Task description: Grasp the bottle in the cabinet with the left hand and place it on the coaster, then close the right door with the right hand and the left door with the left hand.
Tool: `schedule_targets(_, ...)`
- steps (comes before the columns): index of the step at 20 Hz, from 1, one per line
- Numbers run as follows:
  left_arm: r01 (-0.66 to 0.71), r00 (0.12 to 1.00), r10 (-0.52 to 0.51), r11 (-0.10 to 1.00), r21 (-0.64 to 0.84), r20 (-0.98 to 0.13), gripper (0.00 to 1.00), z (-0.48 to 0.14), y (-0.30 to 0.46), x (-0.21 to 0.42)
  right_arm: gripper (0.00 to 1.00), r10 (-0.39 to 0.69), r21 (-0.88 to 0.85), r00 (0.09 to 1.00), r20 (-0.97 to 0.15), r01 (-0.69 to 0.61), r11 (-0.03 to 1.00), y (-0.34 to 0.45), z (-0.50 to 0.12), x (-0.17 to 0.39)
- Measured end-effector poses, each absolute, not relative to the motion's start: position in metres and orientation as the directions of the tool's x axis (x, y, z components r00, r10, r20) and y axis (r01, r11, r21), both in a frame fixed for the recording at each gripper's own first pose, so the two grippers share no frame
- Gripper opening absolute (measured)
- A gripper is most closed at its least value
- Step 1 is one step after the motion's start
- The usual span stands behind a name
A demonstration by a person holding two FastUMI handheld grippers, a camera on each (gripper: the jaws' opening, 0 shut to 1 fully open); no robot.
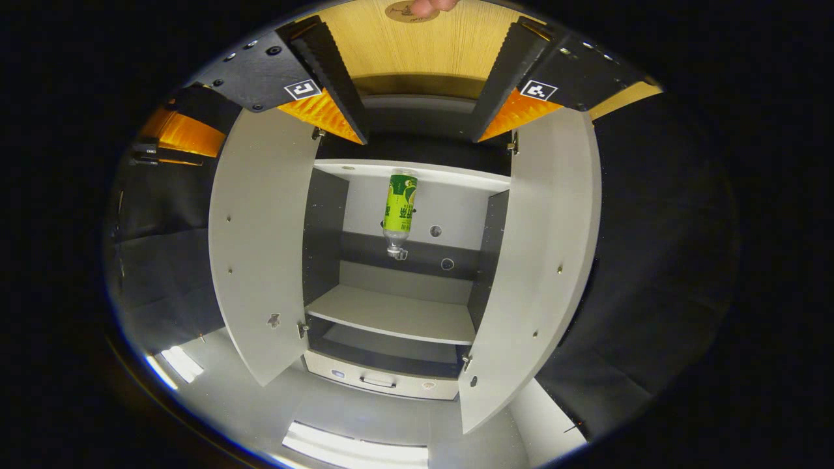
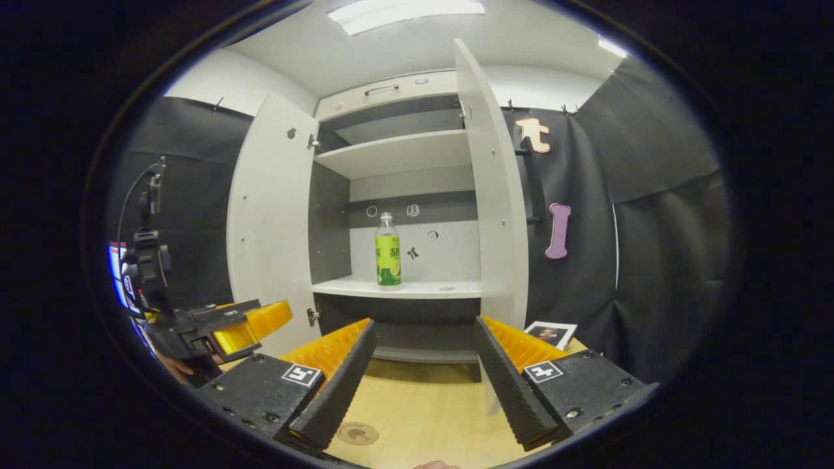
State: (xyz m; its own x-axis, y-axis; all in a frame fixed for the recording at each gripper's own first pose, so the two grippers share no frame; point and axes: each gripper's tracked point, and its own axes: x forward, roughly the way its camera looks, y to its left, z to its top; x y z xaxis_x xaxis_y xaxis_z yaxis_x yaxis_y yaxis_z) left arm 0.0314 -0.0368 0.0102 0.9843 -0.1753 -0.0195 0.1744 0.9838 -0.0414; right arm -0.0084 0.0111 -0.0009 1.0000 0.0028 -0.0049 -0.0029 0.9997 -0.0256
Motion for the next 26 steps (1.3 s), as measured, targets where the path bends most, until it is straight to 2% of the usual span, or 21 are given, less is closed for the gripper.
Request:
schedule_targets(6, 0.305, 0.952, -0.303, 0.950, -0.062, 0.033, 0.95, 0.042, -0.072, 0.091, 0.98, -0.035, -0.013, 0.999, 0.000, 0.035, 0.999, 0.001, 0.001, -0.019)
schedule_targets(7, 0.336, 0.942, -0.334, 0.940, -0.066, 0.037, 0.99, 0.045, -0.080, 0.104, 0.99, -0.046, -0.011, 0.999, -0.006, 0.046, 0.999, -0.002, -0.001, -0.021)
schedule_targets(8, 0.356, 0.934, -0.354, 0.931, -0.080, 0.040, 0.95, 0.048, -0.086, 0.117, 0.98, -0.052, -0.005, 0.999, -0.013, 0.052, 0.999, -0.003, -0.002, -0.021)
schedule_targets(9, 0.365, 0.931, -0.363, 0.926, -0.095, 0.040, 0.99, 0.050, -0.090, 0.130, 0.98, -0.053, 0.004, 0.998, -0.017, 0.053, 0.999, -0.003, -0.003, -0.023)
schedule_targets(10, 0.365, 0.931, -0.363, 0.925, -0.103, 0.038, 0.95, 0.051, -0.092, 0.145, 0.99, -0.059, 0.010, 0.998, -0.017, 0.059, 0.998, -0.006, -0.003, -0.023)
schedule_targets(19, 0.370, 0.928, -0.372, 0.923, -0.109, 0.002, 0.95, 0.049, -0.114, 0.267, 0.98, -0.172, 0.050, 0.985, -0.035, 0.173, 0.984, -0.037, -0.009, -0.030)
schedule_targets(26, 0.255, 0.967, -0.255, 0.967, -0.016, -0.012, 0.94, 0.038, -0.101, 0.329, 0.98, -0.224, 0.056, 0.974, -0.046, 0.226, 0.972, -0.051, -0.013, -0.031)
